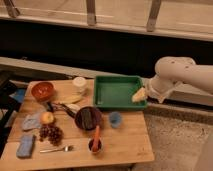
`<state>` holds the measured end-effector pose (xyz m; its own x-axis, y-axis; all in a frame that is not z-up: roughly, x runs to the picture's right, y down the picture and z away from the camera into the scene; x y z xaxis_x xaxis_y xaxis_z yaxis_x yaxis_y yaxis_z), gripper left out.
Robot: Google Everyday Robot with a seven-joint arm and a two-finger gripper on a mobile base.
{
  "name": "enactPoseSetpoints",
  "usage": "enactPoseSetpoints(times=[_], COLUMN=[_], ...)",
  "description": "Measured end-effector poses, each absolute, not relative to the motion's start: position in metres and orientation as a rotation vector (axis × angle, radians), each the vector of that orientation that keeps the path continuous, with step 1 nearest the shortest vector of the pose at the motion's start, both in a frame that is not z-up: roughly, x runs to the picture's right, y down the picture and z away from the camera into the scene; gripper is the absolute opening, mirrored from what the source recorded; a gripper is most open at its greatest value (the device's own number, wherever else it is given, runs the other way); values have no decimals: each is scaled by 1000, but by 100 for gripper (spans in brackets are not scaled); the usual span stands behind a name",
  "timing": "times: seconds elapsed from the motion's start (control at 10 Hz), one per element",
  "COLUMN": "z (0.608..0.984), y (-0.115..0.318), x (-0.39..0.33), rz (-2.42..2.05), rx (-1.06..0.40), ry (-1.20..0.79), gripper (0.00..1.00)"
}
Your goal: Wipe table surface with eraser
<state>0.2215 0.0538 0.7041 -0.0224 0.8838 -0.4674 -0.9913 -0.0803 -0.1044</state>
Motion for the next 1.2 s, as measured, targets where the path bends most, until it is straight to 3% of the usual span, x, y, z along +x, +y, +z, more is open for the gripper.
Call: enactPoseSetpoints(times=[0.8,1.2], z=[684,672], y=[17,18], x=[60,40], rz=[1262,1235], rx=[-586,-587], ry=[104,50], gripper=[80,80])
